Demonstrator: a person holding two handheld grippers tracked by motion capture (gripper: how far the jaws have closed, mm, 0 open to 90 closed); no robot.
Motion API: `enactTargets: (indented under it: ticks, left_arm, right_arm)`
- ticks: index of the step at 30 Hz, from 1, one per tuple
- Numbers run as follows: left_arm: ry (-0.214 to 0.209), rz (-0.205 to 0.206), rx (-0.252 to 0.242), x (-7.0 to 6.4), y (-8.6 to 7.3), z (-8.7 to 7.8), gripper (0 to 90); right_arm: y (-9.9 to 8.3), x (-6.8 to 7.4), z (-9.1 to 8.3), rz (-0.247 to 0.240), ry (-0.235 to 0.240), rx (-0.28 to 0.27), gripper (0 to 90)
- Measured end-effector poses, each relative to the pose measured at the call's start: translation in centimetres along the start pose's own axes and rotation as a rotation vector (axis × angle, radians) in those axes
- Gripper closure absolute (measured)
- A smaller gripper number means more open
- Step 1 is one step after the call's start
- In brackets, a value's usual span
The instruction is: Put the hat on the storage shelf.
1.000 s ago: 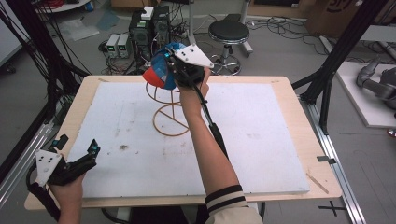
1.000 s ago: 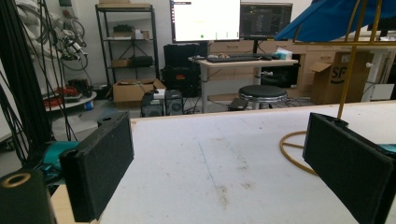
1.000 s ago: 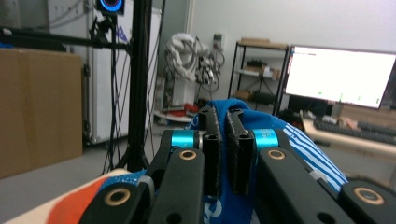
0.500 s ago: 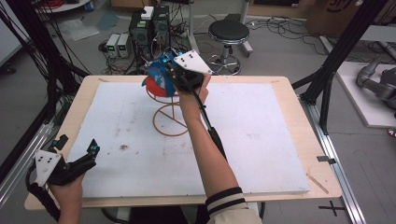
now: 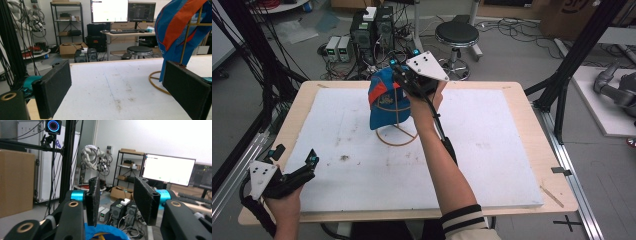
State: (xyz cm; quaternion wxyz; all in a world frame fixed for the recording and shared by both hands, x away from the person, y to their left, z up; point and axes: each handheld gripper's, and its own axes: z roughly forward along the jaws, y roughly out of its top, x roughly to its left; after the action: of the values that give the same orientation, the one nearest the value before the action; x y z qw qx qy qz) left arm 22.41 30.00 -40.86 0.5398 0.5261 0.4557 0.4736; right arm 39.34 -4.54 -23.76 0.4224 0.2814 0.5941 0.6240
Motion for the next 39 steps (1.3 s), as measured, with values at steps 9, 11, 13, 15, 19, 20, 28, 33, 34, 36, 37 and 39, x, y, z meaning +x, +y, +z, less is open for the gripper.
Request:
enactTargets:
  ticks: [9,11,13,15,19,20,28,33,34,36,37,39]
  left_arm:
    - [-0.012,0.0,0.001,-0.1,0.1,0.0,9.1]
    - [-0.013,0.002,0.0,-0.1,0.1,0.0,9.1]
    - [-0.014,0.005,0.0,-0.2,0.1,0.0,9.1]
    - [-0.015,0.01,0.006,-0.3,0.2,0.0,9.1]
    - [-0.014,0.002,0.008,-0.2,0.1,0.0,9.1]
    - [-0.013,-0.004,0.006,-0.2,0.2,0.0,9.1]
    - [-0.021,0.006,0.01,-0.5,0.2,0.3,9.1]
    - [-0.026,0.011,0.013,-0.8,0.1,0.5,9.1]
    - [-0.029,0.012,0.012,-0.9,0.2,0.5,9.1]
    - [-0.031,0.015,0.014,-1.0,0.2,0.5,9.1]
    - [-0.032,0.017,0.015,-1.1,0.2,0.6,9.1]
    - [-0.035,0.019,0.016,-1.2,0.2,0.6,9.1]
  right_arm:
    - [1.5,-1.9,-3.2,-0.057,-0.018,-0.051,47.5]
    - [1.7,-2.2,-3.6,-0.063,-0.02,-0.053,46.0]
    - [1.9,-2.9,-4.5,-0.069,-0.041,-0.065,42.3]
    - [2.1,-3.5,-5.2,-0.063,-0.048,-0.078,41.1]
    - [2.2,-5.1,-7.1,-0.066,-0.063,-0.074,32.6]
    - [2.2,-5.4,-7.4,-0.064,-0.067,-0.08,30.4]
    - [1.8,-7.9,-10.3,-0.024,-0.119,-0.071,22.2]
    - [1.2,-10.3,-13.2,0.013,-0.169,-0.06,17.8]
    - [1.2,-10.3,-13.2,0.013,-0.169,-0.06,17.8]
    - [0.8,-11.3,-14.6,0.021,-0.204,-0.057,15.3]
    - [0.7,-11.6,-15.1,0.023,-0.21,-0.055,15.1]
    - [0.4,-12.2,-16.1,0.028,-0.219,-0.049,14.0]
